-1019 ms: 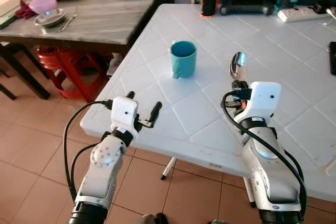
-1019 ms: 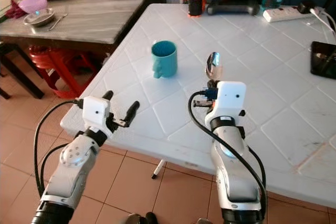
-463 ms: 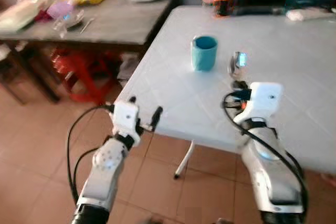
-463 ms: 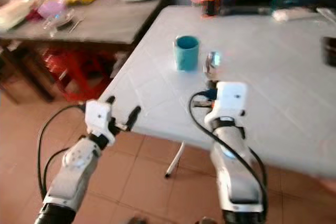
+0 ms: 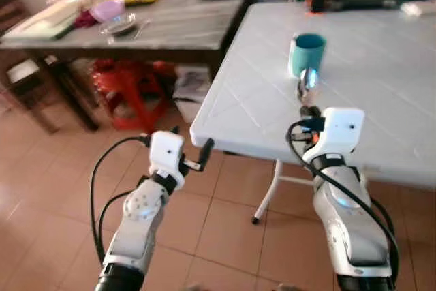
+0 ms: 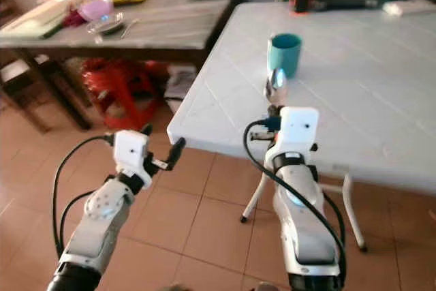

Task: Setting the table

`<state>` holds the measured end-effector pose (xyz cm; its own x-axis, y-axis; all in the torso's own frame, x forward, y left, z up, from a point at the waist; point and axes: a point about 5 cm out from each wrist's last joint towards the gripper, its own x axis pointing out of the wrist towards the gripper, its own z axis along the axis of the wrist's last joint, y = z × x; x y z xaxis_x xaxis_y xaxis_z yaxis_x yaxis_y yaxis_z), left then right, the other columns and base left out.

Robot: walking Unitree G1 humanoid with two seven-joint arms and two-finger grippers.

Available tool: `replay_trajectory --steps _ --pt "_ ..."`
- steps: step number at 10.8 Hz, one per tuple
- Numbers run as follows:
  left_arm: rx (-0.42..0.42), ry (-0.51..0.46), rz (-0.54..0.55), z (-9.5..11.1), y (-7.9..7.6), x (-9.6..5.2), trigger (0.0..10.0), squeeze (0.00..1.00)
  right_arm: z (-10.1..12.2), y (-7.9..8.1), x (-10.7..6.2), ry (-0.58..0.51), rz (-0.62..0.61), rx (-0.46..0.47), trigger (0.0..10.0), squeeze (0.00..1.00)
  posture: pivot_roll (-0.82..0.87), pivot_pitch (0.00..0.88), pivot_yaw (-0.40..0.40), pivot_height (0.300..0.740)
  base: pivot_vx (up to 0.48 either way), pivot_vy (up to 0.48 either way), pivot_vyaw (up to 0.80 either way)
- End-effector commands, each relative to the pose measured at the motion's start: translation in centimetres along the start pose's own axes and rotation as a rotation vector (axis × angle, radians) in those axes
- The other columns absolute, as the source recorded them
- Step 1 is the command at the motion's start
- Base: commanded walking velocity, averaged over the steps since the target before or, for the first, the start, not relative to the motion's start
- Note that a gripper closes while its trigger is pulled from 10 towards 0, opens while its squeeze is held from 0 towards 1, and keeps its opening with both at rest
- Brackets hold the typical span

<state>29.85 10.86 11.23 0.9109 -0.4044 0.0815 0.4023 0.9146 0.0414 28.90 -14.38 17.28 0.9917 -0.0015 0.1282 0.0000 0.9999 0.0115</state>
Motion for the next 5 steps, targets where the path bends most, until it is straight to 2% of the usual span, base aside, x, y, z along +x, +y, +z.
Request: replay_trajectory --steps 1,5 --pt "0.027 0.008 0.038 -0.1 1.22 -0.54 10.0 0.0 0.64 1.05 0.07 -0.03 0.03 0.016 10.0 0.0 -0.12 0.096 0.138 0.74 0.0 0.48 0.0" --pt "0.032 0.003 0.036 -0.02 1.11 -0.44 10.0 0.0 0.55 1.06 0.14 -0.03 0.025 0.018 10.0 0.0 -0.12 0.095 0.143 0.74 0.0 0.48 0.0"
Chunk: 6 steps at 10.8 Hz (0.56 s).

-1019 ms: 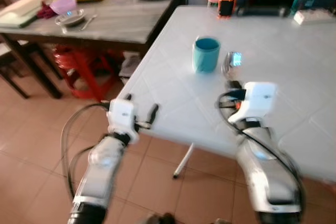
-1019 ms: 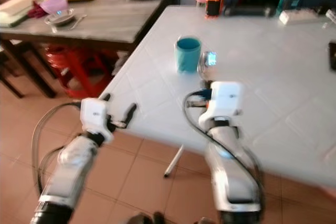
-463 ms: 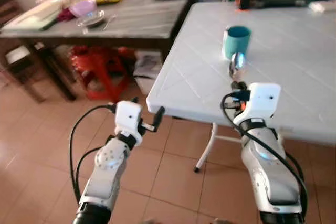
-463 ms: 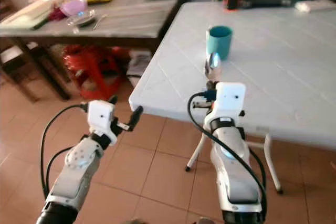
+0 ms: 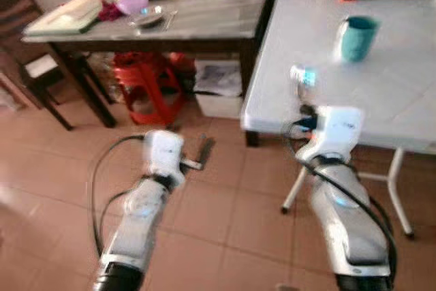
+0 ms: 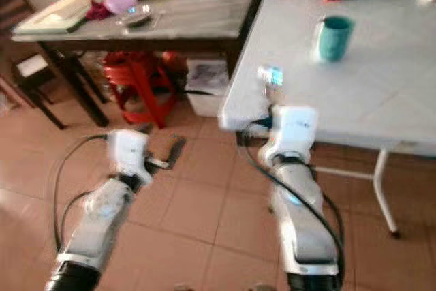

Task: Setting the table

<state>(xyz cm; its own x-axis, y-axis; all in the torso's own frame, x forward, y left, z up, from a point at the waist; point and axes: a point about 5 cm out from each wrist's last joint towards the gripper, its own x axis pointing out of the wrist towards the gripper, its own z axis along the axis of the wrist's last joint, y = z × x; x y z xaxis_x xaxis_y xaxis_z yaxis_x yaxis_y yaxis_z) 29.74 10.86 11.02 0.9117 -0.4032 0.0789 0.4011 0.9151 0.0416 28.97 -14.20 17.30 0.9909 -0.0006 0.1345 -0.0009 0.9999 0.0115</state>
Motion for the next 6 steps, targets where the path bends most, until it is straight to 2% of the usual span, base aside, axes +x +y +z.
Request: replay_trajectory --steps 1,3,4,6 --pt "0.034 -0.002 0.033 0.21 1.16 -0.33 10.0 0.0 0.5 0.91 0.07 -0.024 0.021 0.02 10.0 0.0 -0.12 0.095 0.145 0.74 0.0 0.48 0.0" --pt "0.037 -0.004 0.032 0.27 1.11 -0.28 10.0 0.0 0.49 0.96 0.12 -0.025 0.021 0.022 10.0 0.0 -0.11 0.096 0.145 0.74 0.0 0.48 0.0" --pt "0.045 -0.008 0.029 0.32 1.04 -0.28 10.0 0.0 0.47 0.91 0.13 -0.025 0.019 0.022 10.0 0.0 -0.11 0.097 0.145 0.74 0.0 0.0 0.0" --pt "0.01 -0.035 -0.025 0.77 0.51 -0.34 10.0 0.0 0.41 0.94 0.15 -0.024 0.019 0.022 10.0 0.0 -0.11 0.098 0.146 0.74 0.0 0.0 0.0"
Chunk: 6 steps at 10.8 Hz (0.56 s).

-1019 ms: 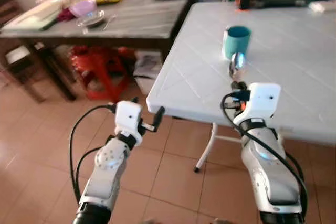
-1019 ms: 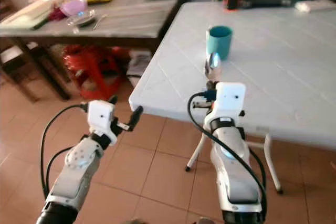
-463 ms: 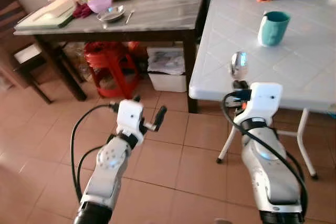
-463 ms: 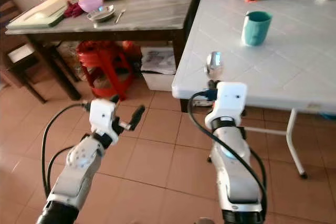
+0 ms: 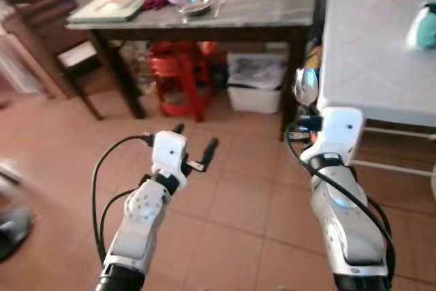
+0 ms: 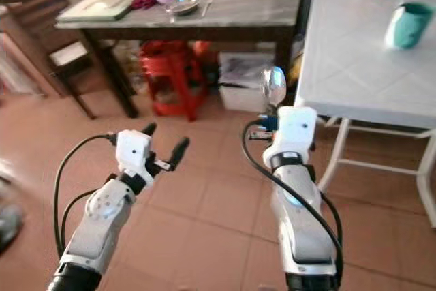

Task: Setting the table

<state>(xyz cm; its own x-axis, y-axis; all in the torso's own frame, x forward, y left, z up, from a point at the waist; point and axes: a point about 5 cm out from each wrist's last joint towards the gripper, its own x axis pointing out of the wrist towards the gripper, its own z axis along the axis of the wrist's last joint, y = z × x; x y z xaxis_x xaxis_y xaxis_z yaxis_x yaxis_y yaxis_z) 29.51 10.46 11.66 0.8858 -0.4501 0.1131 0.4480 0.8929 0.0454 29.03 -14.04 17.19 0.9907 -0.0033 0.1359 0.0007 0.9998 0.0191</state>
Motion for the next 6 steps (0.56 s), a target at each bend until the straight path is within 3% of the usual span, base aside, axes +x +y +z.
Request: replay_trajectory --steps 1,6 --pt "0.008 -0.008 0.012 0.27 0.79 -0.41 10.0 0.0 0.49 0.81 0.09 -0.022 0.022 0.014 10.0 0.0 -0.11 0.096 0.145 0.74 0.0 0.0 0.0" --pt "-0.018 -0.02 -0.024 0.46 0.47 -0.52 10.0 0.0 0.49 0.85 0.17 -0.027 0.025 0.012 10.0 0.0 -0.11 0.097 0.147 0.74 0.326 0.0 0.0"
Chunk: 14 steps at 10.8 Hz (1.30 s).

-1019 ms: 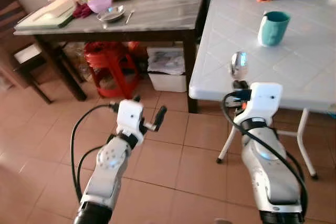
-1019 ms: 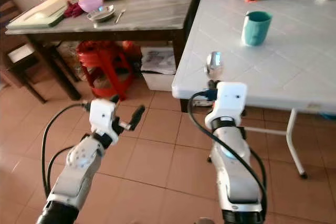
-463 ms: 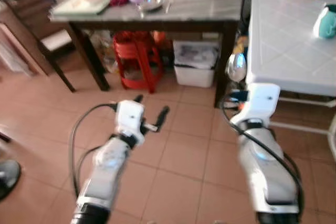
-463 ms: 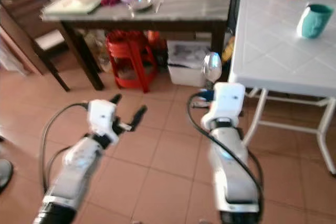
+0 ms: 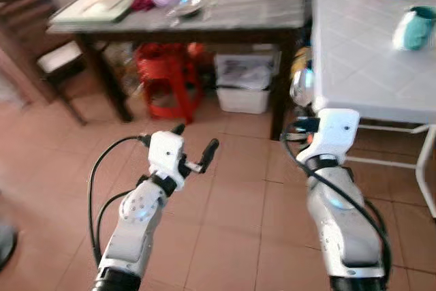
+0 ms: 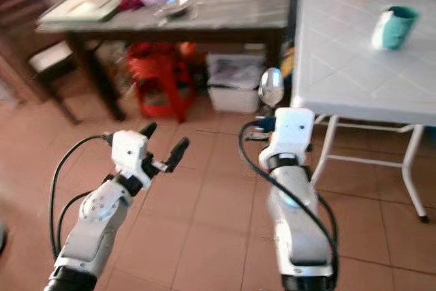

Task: Setting the table

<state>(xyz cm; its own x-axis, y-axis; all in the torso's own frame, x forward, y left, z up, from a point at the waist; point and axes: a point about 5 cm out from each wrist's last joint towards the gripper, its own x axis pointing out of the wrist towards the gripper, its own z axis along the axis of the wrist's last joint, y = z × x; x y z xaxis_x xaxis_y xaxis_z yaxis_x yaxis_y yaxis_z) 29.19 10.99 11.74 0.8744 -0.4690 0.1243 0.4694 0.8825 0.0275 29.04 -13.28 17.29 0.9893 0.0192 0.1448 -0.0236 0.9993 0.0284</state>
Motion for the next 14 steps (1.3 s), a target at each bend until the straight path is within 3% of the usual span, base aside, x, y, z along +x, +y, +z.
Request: replay_trajectory --steps 1,8,14 --pt "0.001 -0.007 -0.004 0.33 0.12 0.0 10.0 0.0 0.4 0.08 0.18 -0.018 0.003 -0.002 10.0 0.0 -0.11 0.097 0.147 0.74 0.364 0.0 0.0" --pt "-0.004 0.007 -0.011 0.17 -0.11 0.13 10.0 0.0 0.42 0.04 0.1 -0.023 0.005 -0.014 10.0 0.0 -0.12 0.095 0.147 0.74 0.356 0.0 0.0" --pt "-0.007 0.021 0.008 -0.1 0.0 0.22 10.0 0.0 0.28 0.1 0.23 -0.017 0.009 0.001 10.0 0.0 -0.11 0.088 0.145 0.74 0.0 0.0 0.0"
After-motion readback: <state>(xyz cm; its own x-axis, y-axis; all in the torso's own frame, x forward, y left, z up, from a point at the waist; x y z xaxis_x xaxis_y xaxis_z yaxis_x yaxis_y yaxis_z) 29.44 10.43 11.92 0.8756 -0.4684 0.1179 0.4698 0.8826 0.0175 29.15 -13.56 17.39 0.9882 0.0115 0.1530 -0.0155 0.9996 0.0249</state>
